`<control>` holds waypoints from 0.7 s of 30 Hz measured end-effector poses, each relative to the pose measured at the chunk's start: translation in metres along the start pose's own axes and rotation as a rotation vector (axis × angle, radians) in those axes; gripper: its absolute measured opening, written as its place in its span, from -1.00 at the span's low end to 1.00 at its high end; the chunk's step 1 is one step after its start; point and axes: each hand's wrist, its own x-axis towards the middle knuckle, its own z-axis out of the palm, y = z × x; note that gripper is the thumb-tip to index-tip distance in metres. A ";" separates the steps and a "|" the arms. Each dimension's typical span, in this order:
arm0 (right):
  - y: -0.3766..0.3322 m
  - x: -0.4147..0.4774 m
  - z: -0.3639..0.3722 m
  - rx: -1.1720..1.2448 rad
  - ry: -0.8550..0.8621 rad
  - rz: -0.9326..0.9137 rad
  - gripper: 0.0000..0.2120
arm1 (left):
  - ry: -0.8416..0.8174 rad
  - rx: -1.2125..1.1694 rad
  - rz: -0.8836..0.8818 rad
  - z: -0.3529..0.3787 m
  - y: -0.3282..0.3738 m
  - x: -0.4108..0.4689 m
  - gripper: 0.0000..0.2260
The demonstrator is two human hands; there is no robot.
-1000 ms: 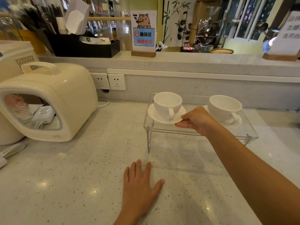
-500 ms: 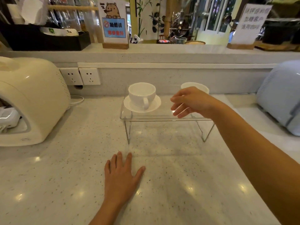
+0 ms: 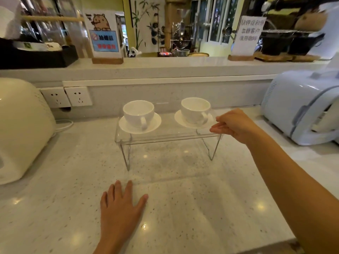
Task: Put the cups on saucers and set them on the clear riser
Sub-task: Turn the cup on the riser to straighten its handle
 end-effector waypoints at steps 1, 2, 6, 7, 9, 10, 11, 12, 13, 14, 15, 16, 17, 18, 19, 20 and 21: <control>0.001 0.004 0.001 0.015 0.025 0.021 -0.77 | -0.003 -0.004 -0.001 0.000 0.000 0.000 -0.33; 0.001 0.009 0.003 0.020 0.039 0.036 -0.76 | -0.004 -0.007 -0.001 -0.001 0.001 -0.001 -0.33; 0.000 0.020 0.014 -0.052 0.067 0.068 -0.71 | -0.004 -0.017 -0.003 -0.001 0.001 -0.001 -0.33; -0.001 0.023 0.017 -0.070 0.073 0.069 -0.69 | -0.003 -0.018 -0.004 -0.001 0.001 -0.001 -0.33; -0.003 0.027 0.021 -0.087 0.079 0.080 -0.64 | 0.000 -0.019 -0.004 -0.001 0.001 -0.001 -0.33; -0.004 0.030 0.024 -0.090 0.084 0.088 -0.63 | 0.001 -0.020 -0.004 -0.001 0.001 -0.002 -0.33; -0.003 0.032 0.027 -0.092 0.093 0.092 -0.62 | 0.001 -0.024 -0.005 -0.001 0.001 -0.002 -0.33; -0.002 0.034 0.029 -0.095 0.107 0.094 -0.61 | 0.001 -0.029 -0.007 -0.001 0.001 -0.002 -0.32; -0.001 0.036 0.031 -0.099 0.121 0.095 -0.61 | 0.004 -0.034 -0.010 0.000 0.001 -0.002 -0.32; 0.000 0.037 0.033 -0.099 0.133 0.099 -0.61 | 0.008 -0.040 -0.011 0.000 0.001 -0.002 -0.31; 0.001 0.038 0.034 -0.092 0.140 0.108 -0.63 | 0.012 -0.044 -0.010 0.000 0.000 -0.001 -0.31; 0.001 0.038 0.034 -0.078 0.142 0.122 -0.65 | 0.014 -0.043 -0.008 0.001 0.000 -0.001 -0.31; 0.001 0.038 0.035 -0.060 0.144 0.138 -0.67 | 0.013 -0.040 -0.006 0.001 0.000 -0.001 -0.31; 0.001 0.038 0.035 -0.043 0.148 0.152 -0.66 | 0.013 -0.037 -0.005 0.002 0.000 -0.001 -0.30; 0.001 0.038 0.036 -0.031 0.157 0.162 -0.65 | 0.016 -0.037 -0.005 0.002 -0.001 -0.001 -0.30; 0.001 0.038 0.037 -0.026 0.170 0.166 -0.65 | 0.018 -0.037 -0.005 0.002 -0.001 -0.001 -0.30; 0.002 0.038 0.037 -0.023 0.183 0.168 -0.64 | 0.019 -0.038 -0.005 0.002 -0.001 -0.001 -0.30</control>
